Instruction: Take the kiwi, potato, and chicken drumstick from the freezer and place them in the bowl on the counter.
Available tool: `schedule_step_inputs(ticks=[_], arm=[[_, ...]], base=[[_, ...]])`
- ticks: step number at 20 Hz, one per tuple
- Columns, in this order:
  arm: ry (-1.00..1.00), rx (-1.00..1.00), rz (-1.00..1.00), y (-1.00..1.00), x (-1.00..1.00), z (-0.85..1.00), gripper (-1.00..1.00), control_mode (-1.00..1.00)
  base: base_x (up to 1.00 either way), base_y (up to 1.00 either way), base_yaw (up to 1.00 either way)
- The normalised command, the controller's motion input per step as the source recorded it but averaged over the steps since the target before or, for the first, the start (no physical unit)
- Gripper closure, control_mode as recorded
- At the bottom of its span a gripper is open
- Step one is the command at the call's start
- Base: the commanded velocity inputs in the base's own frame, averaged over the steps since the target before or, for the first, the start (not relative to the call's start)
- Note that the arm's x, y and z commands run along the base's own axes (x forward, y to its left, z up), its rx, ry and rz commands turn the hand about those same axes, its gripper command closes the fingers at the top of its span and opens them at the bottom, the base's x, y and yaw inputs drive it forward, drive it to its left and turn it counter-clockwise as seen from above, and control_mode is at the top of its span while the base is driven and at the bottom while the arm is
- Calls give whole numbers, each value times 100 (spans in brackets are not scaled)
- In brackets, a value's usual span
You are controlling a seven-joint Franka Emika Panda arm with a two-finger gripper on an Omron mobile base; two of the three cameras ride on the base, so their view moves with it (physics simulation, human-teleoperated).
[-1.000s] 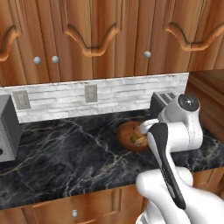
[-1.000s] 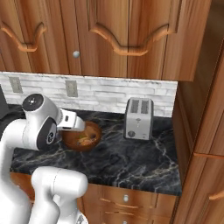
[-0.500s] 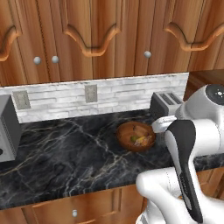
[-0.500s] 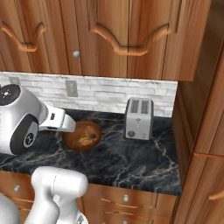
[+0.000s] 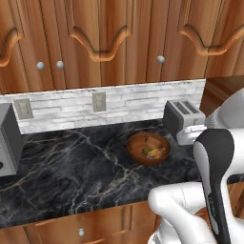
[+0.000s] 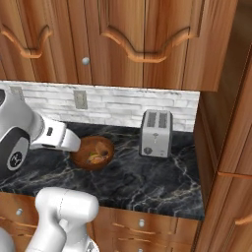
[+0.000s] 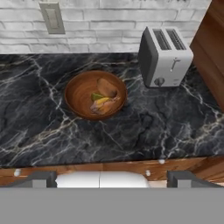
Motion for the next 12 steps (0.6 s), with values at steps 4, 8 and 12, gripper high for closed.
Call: schedule_step_inputs(ticks=[4, 8, 12], arm=[[6, 0, -1, 0, -25, 19, -100, -100], [5, 0, 0, 0, -41, 1, -100, -100], [0, 0, 0, 0, -23, 0, -100, -100]], base=[[0, 0, 0], [0, 0, 0], [0, 0, 0]])
